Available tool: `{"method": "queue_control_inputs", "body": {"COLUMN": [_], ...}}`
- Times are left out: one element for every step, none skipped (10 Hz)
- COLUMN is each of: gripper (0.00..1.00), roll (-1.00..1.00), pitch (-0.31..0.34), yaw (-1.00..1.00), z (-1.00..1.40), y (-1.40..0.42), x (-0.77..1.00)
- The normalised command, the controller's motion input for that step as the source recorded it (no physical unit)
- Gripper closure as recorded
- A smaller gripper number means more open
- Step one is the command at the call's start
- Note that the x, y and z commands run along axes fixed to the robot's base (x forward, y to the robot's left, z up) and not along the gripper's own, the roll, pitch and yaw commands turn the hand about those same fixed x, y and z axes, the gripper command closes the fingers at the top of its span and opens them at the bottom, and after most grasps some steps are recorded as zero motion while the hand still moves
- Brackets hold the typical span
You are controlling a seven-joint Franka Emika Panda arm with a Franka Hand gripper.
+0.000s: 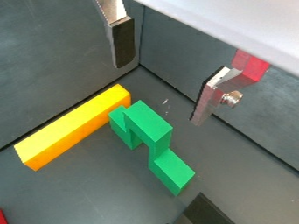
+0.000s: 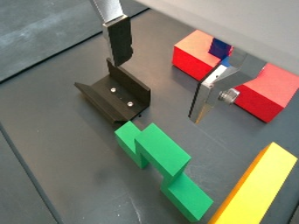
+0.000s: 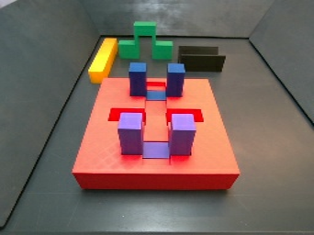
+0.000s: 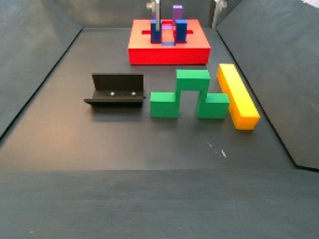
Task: Pick up the yellow object. Move up. Move to above the board. Insert the yellow object.
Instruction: Pick up the yellow object.
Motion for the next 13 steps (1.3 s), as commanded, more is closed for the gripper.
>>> {"method": "queue_control_inputs", "body": {"gripper": [0.00,0.00,0.00,0.00,0.00,0.00,0.00,0.00,0.00,0.00,0.00,0.00,0.00], "roll": [0.25,0.30,0.20,0.00,-0.01,-0.01,-0.01,0.00,0.01,0.00,0.00,0.00,0.00], "pitch": [0.000,-0.086,-0.241,-0.343,-0.344,-0.323,-0.330,-0.316,-0.293,-0.303,-0.301,-0.220,-0.091], "yaw": [0.06,0.13,0.00,-0.14,-0.16,-0.16,-0.11,-0.11,-0.09,-0.08,-0.03,0.00,0.00], "z": [-0.12,-0.18,-0.34,-0.41,-0.47,-0.46,-0.46,-0.37,-0.39,-0.44,-0.41,-0.28,-0.30], "y": [-0.59,-0.75,-0.63,-0.13,0.00,0.06,0.07,0.00,0.00,0.03,0.05,0.08,0.25], "x": [0.00,-0.09,-0.36,-0.79,-0.87,-0.91,-0.94,-0.92,-0.79,-0.83,-0.75,-0.41,-0.24]}}
